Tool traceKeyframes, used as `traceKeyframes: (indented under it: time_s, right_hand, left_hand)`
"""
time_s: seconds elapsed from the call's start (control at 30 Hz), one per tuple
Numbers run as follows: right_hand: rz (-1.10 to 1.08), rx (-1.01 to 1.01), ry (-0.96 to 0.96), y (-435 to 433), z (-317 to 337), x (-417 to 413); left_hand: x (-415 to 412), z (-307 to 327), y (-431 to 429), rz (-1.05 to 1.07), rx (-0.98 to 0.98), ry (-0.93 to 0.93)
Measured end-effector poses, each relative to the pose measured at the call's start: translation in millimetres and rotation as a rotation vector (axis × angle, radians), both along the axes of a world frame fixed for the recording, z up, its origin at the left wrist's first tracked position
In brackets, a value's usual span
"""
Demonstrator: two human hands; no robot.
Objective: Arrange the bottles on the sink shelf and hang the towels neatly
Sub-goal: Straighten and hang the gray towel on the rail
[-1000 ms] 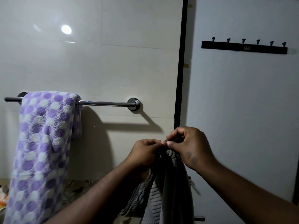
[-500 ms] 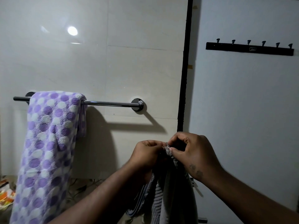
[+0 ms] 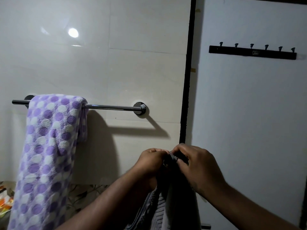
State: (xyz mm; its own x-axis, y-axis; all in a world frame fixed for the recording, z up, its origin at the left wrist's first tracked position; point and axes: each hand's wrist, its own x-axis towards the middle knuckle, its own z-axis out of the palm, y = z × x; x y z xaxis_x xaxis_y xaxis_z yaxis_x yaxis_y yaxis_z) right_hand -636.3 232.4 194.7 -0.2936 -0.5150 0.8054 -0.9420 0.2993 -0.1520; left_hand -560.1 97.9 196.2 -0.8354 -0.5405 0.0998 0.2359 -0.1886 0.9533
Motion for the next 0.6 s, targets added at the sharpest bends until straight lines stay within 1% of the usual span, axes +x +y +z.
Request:
traceKeyframes:
  time_s: [0.07,0.1,0.17,0.2,0.23,0.27,0.37,0.4,0.43,0.5,0.53,0.6]
  right_hand:
    - [-0.008,-0.068,-0.047,-0.4,-0.3,-3.7]
    - [0.007,-0.123,-0.113,-0.3,0.2,-4.4]
    - [0.06,-0.263,-0.314,-0.6,4.7,-6.6]
    - [0.087,-0.323,-0.418,-1.2,8.1,-7.8]
    - [0.113,-0.368,-0.516,-1.9,12.6,-9.0]
    - [0.148,-0.407,-0.611,-2.5,17.6,-9.5]
    - [0.277,-0.473,-0.856,-3.5,35.3,-7.8]
    - [0.302,-0.466,-0.912,-2.7,41.7,-7.3]
    - [0.319,-0.451,-0.959,-1.5,47.7,-7.0]
    - [0.355,-0.425,-1.041,1.8,58.1,-7.3]
    - [0.371,-0.422,-1.074,2.5,62.4,-7.9]
    - [0.37,-0.423,-1.102,2.8,70.5,-10.2]
  left_hand:
    - [-0.3,-1.7,2.6,-0.047,-0.002,0.001]
    - [-0.2,-1.7,3.9,-0.065,0.003,0.01]
    - [-0.8,0.1,5.6,-0.06,-0.036,0.047]
    - [-1.3,0.4,5.3,-0.038,-0.094,0.07]
    - [-2.0,0.5,4.0,-0.003,-0.182,0.097]
    - [-2.9,0.1,1.6,0.051,-0.312,0.114]
    - [-6.0,0.2,-8.8,0.314,-0.901,0.082]
    - [-6.9,1.1,-10.7,0.326,-1.01,0.096]
    - [-6.7,3.3,-10.4,0.268,-1.019,0.121]
    - [-6.2,7.8,-6.3,0.097,-0.906,0.177]
    - [-6.4,9.2,-4.7,0.062,-0.887,0.209]
    - [-4.5,10.7,-3.8,0.123,-1.0,0.248]
